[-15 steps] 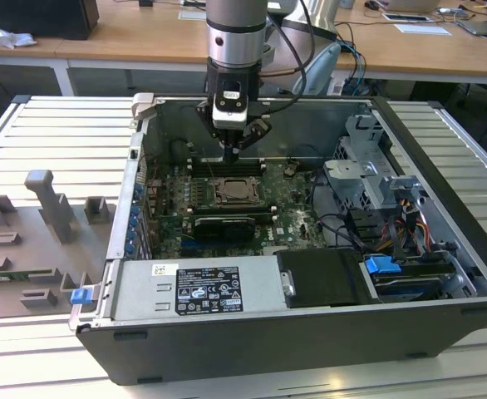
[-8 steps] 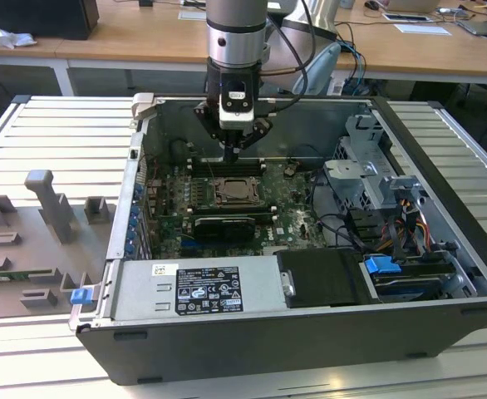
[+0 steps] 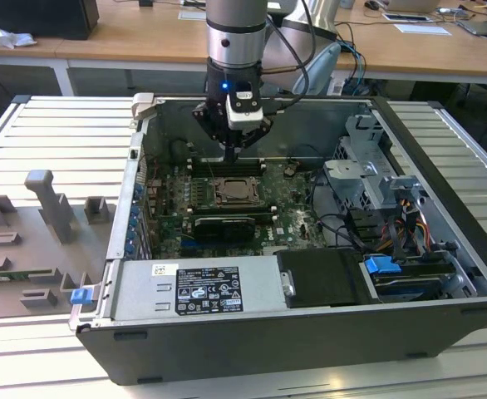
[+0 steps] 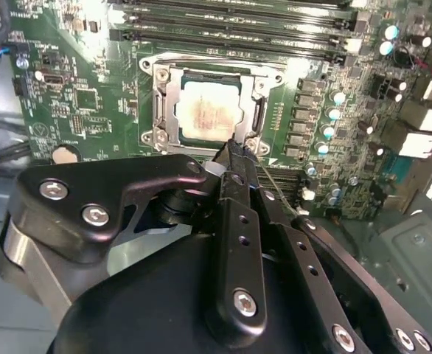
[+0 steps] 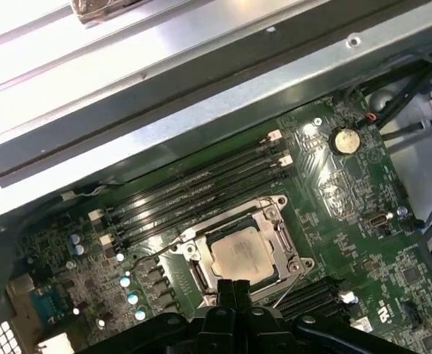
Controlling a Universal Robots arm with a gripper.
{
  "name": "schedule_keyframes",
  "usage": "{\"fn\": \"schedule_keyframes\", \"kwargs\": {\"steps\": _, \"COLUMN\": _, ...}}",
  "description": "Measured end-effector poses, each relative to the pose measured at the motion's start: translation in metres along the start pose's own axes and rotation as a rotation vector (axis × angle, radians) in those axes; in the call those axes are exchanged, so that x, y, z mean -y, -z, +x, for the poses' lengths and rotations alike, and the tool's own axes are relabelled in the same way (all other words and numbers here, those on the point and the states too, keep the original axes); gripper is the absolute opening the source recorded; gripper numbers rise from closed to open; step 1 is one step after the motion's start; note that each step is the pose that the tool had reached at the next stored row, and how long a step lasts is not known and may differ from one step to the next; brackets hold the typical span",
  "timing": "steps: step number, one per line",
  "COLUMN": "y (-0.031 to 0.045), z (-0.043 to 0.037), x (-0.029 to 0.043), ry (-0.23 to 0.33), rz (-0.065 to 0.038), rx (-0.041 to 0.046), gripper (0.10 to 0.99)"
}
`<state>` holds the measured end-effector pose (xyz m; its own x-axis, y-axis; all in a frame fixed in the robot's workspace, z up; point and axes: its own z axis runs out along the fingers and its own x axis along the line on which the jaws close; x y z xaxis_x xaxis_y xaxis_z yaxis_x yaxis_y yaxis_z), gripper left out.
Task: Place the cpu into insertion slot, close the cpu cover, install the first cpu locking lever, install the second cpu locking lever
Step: 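Install the first cpu locking lever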
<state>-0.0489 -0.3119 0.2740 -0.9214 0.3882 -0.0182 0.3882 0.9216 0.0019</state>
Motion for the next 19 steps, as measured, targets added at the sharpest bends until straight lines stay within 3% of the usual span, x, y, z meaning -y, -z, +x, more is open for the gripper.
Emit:
{"fn": "schedule_keyframes", "kwargs": {"steps": 12, "y": -0.0001, "z": 0.0000, "x": 0.0000, "ry": 0.247, "rz": -0.005, "rx": -0.0005, "gripper": 0.106}}
{"fn": "schedule_keyframes", "kwargs": {"steps": 17, "y": -0.0002, "z": 0.0000, "x": 0.0000, "ry": 0.384, "rz": -0.007, "rx": -0.0007, "gripper": 0.106}}
{"fn": "schedule_keyframes", "kwargs": {"steps": 19, "y": -0.0002, "z": 0.0000, "x": 0.0000, "ry": 0.409, "rz": -0.007, "rx": -0.0008, "gripper": 0.106}}
